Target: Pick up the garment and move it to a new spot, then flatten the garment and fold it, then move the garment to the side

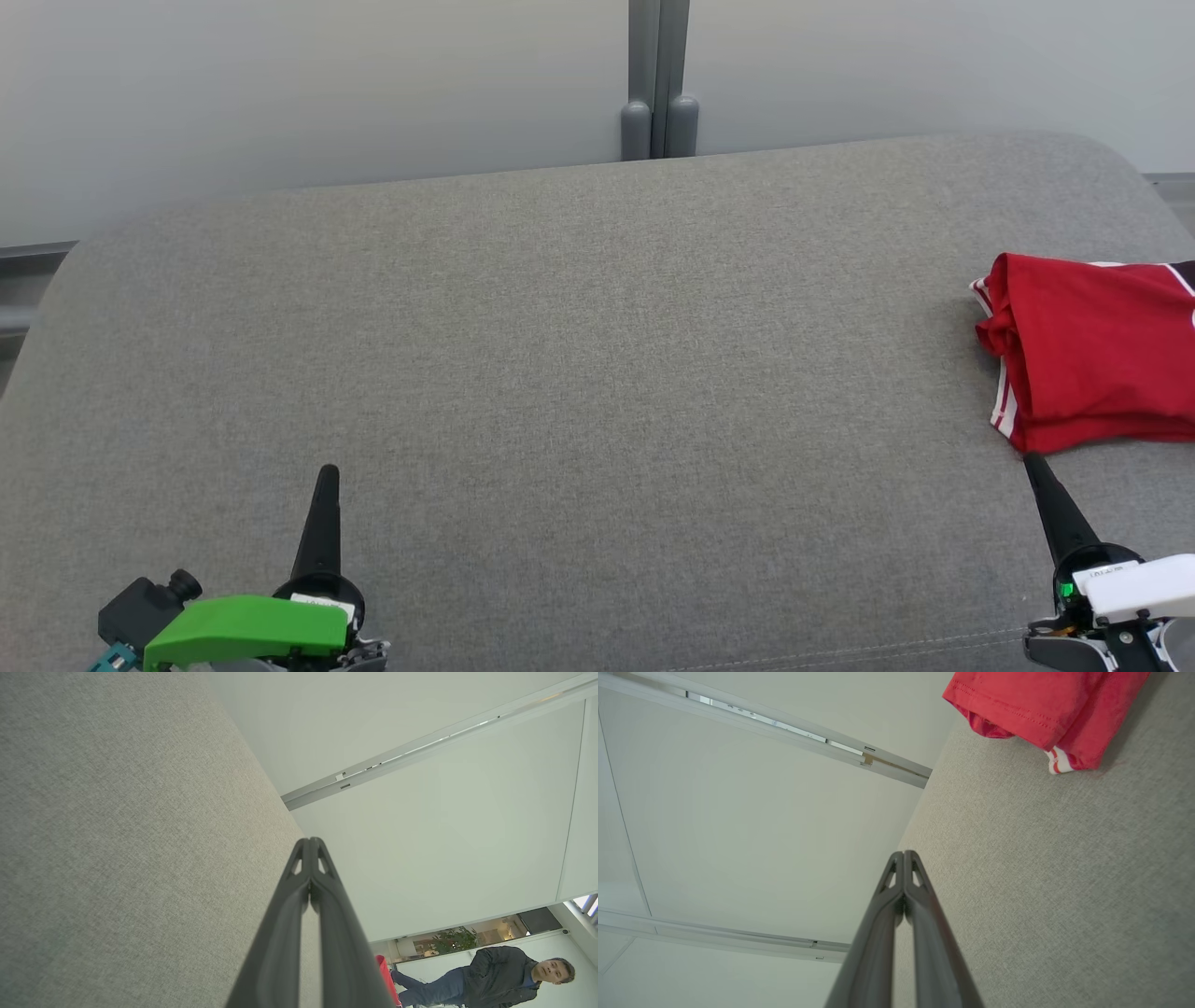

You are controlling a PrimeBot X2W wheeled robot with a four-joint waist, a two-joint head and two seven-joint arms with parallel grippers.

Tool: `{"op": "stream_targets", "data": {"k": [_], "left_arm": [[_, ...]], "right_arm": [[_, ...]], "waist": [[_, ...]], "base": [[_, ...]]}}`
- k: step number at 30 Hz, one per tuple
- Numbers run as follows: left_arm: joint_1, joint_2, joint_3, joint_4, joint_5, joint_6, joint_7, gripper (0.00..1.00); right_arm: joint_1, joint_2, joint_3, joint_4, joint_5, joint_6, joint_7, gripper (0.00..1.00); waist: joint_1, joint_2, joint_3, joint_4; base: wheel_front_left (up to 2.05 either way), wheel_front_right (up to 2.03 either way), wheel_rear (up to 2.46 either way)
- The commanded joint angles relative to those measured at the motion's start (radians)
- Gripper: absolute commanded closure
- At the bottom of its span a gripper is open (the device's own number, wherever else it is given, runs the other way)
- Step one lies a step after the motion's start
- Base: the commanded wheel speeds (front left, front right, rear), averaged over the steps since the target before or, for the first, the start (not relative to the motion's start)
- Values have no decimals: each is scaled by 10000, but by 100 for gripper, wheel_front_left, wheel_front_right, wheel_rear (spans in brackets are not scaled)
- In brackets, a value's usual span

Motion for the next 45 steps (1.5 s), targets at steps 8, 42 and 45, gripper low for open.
{"op": "stream_targets", "data": {"k": [8,42,45], "left_arm": [[123,-128,195,-31,-787,-242,122,100],[205,-561,575,7,-3004,-766,456,100],[212,-585,606,11,-3115,-815,484,100]], "right_arm": [[-155,-86,-200,90,997,6,276,100],[-267,-20,-741,506,3660,4,1018,100],[-261,-13,-789,539,3871,4,1073,100]], "waist": [[0,-1,2,5],[0,-1,11,21],[0,-1,12,23]], "base": [[0,0,0],[0,0,0],[0,0,0]]}}
